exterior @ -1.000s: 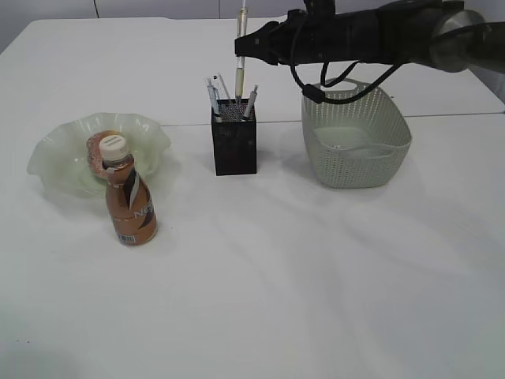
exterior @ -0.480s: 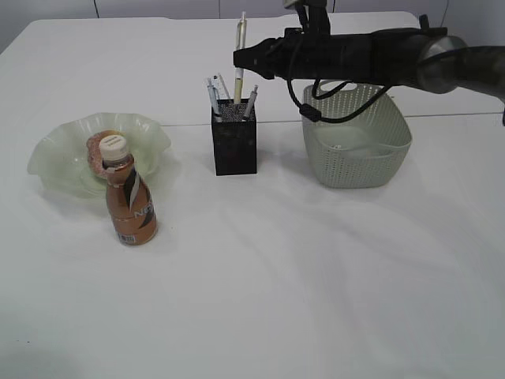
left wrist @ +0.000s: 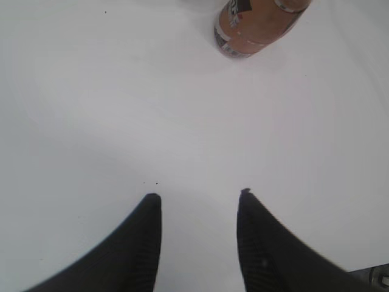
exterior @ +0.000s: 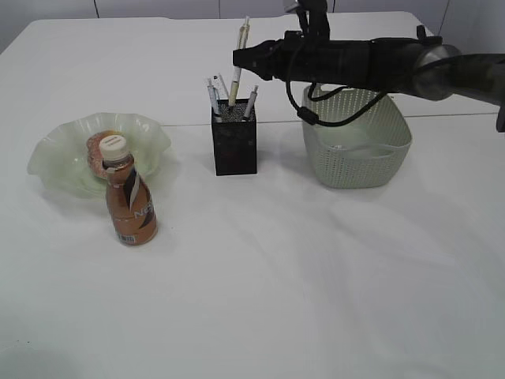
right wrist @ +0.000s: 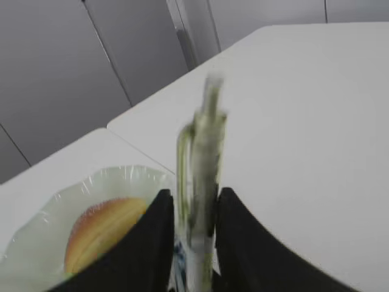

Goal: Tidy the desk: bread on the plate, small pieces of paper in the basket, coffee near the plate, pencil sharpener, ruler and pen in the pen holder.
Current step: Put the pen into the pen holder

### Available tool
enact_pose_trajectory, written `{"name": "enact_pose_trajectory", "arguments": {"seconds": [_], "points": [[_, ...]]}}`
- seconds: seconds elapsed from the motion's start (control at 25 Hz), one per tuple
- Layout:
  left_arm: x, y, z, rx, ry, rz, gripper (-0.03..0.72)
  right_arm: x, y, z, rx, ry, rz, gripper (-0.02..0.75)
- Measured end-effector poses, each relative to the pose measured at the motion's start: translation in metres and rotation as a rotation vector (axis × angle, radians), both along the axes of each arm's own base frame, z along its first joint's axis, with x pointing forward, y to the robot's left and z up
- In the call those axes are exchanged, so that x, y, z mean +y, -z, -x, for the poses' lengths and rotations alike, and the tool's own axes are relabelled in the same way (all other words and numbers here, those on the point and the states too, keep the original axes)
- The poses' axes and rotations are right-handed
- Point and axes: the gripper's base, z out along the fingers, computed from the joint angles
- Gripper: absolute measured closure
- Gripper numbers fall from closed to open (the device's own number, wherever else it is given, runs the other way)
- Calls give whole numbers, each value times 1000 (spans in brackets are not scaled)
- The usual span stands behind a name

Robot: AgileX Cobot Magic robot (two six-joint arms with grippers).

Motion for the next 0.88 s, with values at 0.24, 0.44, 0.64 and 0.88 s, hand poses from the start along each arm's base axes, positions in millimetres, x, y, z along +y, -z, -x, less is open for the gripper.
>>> {"name": "enact_pose_trajectory", "arguments": {"seconds": [0.24,0.44,0.64,0.88], "points": [[0,0,0,1,0,0,381,0,-3,-1,8,15,-52,425],[0,0,0,1,0,0,381,0,-3,-1,1,11,-42,405],[0,0,0,2,1,0,381,-1,-5,-1,-3,17,-39,404],[0,0,1,6,2,0,381,-10,-57,0,-30,196,2,404]]}}
